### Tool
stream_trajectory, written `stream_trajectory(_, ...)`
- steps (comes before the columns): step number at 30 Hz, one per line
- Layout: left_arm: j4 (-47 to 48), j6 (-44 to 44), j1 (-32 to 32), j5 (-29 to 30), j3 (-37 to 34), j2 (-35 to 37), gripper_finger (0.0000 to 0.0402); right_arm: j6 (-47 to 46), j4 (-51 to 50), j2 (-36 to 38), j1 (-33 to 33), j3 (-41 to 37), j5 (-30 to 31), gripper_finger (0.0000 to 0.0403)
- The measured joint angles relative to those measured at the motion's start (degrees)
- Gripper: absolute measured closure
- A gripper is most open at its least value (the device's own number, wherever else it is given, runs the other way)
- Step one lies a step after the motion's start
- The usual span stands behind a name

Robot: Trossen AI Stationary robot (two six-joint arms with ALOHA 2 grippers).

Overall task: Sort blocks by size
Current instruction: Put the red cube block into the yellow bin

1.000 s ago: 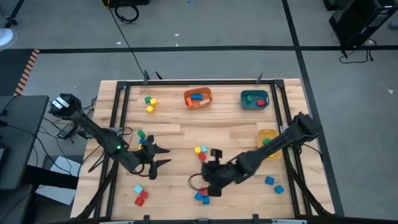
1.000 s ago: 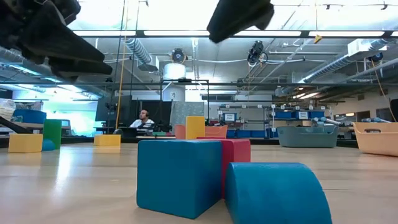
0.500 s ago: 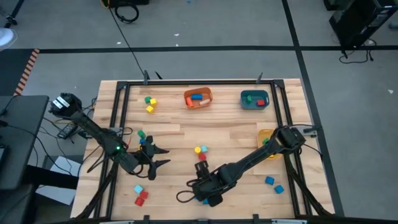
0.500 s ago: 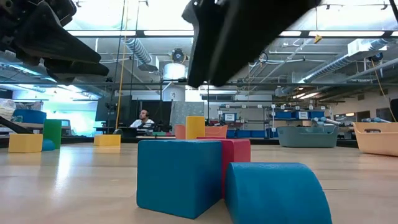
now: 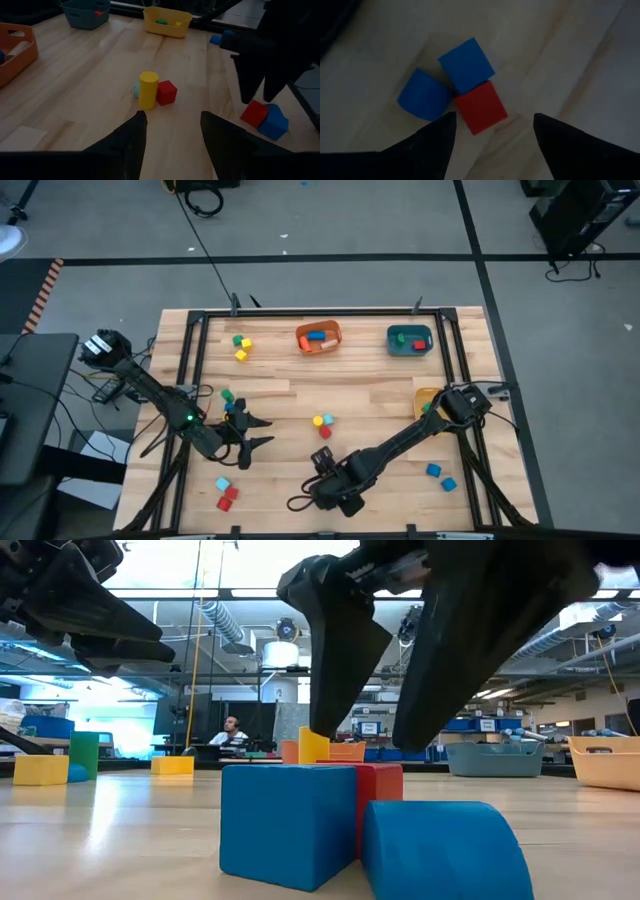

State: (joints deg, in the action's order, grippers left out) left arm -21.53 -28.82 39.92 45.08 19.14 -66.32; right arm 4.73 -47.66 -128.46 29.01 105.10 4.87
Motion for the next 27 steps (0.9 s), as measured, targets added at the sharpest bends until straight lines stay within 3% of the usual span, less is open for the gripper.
stream_trajectory(8, 0.1, -0.1, 0.0, 0.0, 0.0, 0.0, 0.0206, 1.4, 6.7, 0.1, -0.8, -3.0, -2.5, 0.0125)
stream_trajectory(17, 0.1, -0.1, 0.0, 0.0, 0.0, 0.0, 0.0206, 3.0, 6.4, 0.1, -2.2, -3.4, -5.1, 0.0144)
stream_trajectory(27, 0.2, -0.1, 0.0, 0.0, 0.0, 0.0, 0.0206, 0.0, 14.6, 0.1, -2.6, -8.9, -8.7, 0.016)
